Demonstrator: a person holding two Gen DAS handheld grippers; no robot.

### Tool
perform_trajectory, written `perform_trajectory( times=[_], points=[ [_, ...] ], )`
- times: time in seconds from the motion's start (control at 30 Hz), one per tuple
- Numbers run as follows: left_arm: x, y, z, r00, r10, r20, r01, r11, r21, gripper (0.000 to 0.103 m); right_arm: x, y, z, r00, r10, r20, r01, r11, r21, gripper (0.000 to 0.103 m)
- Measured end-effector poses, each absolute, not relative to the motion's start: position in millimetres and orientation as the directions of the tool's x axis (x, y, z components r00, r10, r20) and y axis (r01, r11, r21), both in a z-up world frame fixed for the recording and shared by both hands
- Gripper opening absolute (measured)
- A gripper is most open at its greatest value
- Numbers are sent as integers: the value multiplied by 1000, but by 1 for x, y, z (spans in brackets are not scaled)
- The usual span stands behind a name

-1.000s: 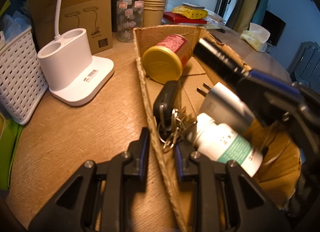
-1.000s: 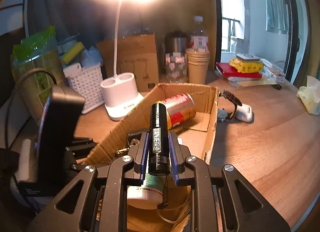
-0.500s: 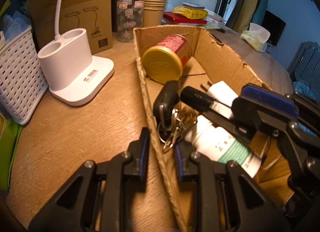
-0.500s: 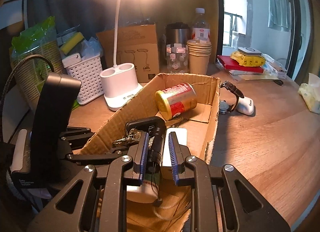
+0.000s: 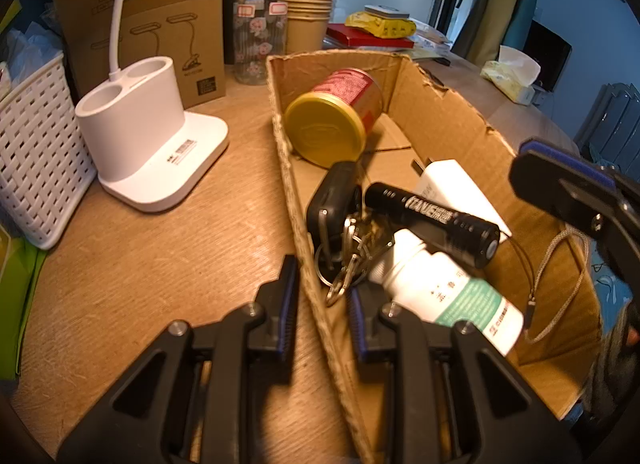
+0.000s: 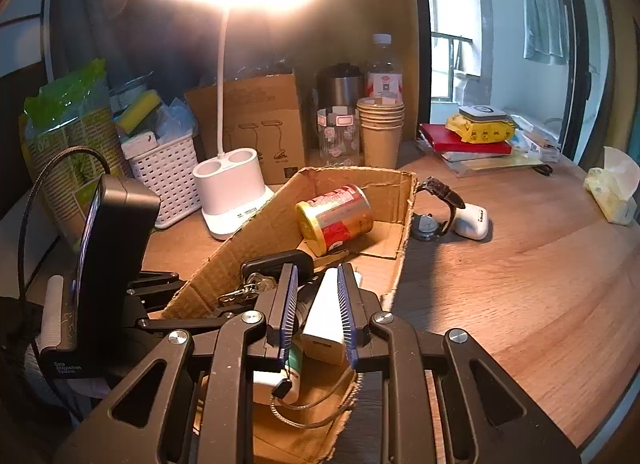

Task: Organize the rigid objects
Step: 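Carry the flashlight into the box and open the right gripper, then move the right gripper to the white earbuds case on the table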

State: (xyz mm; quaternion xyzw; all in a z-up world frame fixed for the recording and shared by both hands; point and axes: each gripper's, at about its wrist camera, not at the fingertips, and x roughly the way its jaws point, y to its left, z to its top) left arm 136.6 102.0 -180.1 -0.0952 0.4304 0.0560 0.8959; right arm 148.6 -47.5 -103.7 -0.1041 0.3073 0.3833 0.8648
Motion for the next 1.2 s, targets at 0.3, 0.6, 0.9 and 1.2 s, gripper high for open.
perform_trajectory(
  times=[0.3, 0.6, 0.9, 1.2],
  points=[
    [136, 102, -180, 623, 19, -782, -182, 976, -122, 25, 154, -63, -95, 552, 585, -594, -702, 711, 48, 22],
    [136, 102, -180, 623, 19, -782, -182, 976, -122, 25, 162, -77, -91, 582, 563, -586, -678, 735, 33, 27],
    [136, 102, -180, 623, 19, -782, -183, 976, -122, 25, 189, -99, -83, 633, 524, -570, -633, 774, 9, 40],
    [136, 102, -180, 623, 19, -782, -182, 976, -122, 25, 237, -121, -93, 662, 453, -597, -567, 823, -3, 67]
  ],
)
